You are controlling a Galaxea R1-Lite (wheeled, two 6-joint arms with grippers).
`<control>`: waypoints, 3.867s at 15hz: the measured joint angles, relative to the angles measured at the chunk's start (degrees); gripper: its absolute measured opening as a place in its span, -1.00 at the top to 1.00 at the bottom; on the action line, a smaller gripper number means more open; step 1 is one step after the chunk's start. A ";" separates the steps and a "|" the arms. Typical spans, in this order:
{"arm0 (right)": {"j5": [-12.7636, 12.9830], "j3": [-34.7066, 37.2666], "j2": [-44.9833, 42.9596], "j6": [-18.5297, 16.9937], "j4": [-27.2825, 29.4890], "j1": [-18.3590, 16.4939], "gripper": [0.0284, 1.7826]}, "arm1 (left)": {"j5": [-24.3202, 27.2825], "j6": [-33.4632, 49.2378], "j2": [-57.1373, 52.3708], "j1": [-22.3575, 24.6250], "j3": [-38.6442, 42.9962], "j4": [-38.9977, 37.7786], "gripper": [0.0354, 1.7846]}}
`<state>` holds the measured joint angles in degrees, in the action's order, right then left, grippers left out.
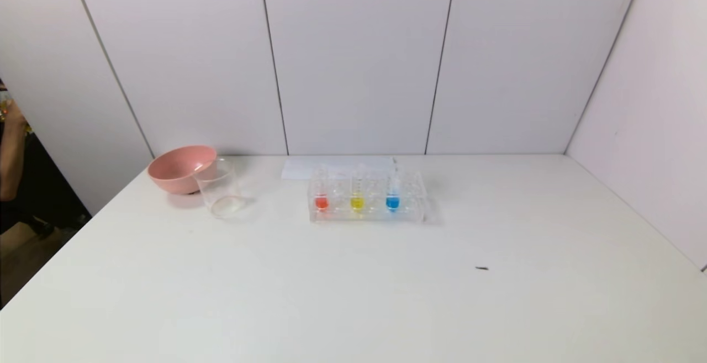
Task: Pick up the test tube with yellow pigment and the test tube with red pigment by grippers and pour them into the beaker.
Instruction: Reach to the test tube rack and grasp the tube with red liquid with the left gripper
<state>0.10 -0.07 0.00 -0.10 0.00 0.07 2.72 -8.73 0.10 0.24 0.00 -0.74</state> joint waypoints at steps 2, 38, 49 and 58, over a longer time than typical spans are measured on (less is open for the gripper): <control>0.00 0.00 0.00 0.00 0.00 0.00 -0.91 | 0.00 -0.02 0.00 0.00 0.00 -0.02 -0.98; 0.00 0.00 0.00 0.02 0.00 0.00 -0.91 | -0.22 1.66 0.00 0.00 0.00 0.20 -0.98; 0.00 0.00 0.00 0.00 0.00 0.00 -0.91 | 0.12 1.27 0.00 0.00 -2.32 0.26 -0.98; 0.00 0.00 0.00 0.00 0.00 0.00 -0.91 | 2.60 0.72 3.56 0.00 -18.49 10.50 -0.98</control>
<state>0.10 -0.07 0.00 -0.10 0.00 0.07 5.32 -8.01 3.66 0.24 -18.49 9.75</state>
